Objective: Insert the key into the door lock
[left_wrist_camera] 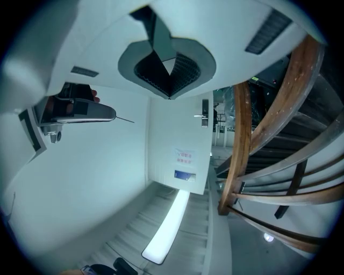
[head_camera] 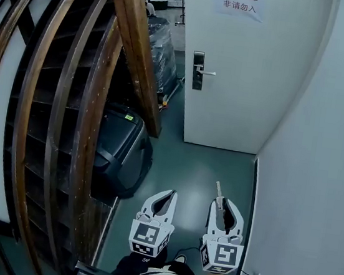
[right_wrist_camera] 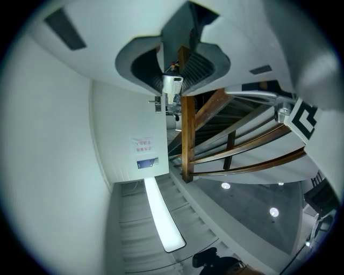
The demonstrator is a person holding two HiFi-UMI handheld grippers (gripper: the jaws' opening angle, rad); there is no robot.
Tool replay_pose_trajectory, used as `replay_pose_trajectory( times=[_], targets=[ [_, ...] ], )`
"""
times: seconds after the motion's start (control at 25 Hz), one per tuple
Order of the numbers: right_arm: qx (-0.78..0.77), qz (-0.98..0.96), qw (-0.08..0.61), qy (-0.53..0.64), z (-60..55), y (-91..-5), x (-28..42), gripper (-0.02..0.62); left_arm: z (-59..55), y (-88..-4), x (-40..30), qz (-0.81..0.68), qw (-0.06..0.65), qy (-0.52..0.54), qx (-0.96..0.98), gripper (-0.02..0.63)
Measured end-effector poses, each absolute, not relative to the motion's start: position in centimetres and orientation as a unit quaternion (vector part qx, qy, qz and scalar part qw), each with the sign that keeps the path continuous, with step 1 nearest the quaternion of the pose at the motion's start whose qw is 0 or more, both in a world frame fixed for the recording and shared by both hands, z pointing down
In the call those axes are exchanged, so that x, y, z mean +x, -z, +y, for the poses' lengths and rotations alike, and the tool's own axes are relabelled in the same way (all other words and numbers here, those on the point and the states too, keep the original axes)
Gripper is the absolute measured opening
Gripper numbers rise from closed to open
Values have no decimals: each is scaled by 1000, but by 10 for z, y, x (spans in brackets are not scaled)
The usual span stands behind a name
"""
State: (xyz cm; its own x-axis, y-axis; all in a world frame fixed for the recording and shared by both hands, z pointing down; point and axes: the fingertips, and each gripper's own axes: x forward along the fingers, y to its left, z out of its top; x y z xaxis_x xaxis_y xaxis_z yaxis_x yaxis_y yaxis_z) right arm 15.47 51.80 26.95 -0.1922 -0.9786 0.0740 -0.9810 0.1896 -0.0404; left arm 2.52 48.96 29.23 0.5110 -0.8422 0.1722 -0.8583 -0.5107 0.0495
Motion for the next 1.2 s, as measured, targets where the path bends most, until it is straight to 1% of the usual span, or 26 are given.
replay_pose_trajectory(
  times=[0.64, 0.88, 1.2],
  targets=[
    [647, -761, 25, -16, 356, -259, 114, 117, 323, -282, -3, -465, 54, -45, 882, 2],
    [650, -759, 34, -18, 319, -264, 100, 117, 285, -291, -16, -460, 66, -48, 884, 2],
    [647, -761, 46, -28, 282, -276, 96, 117, 250, -303, -15, -453, 78, -57, 886, 2]
  ],
)
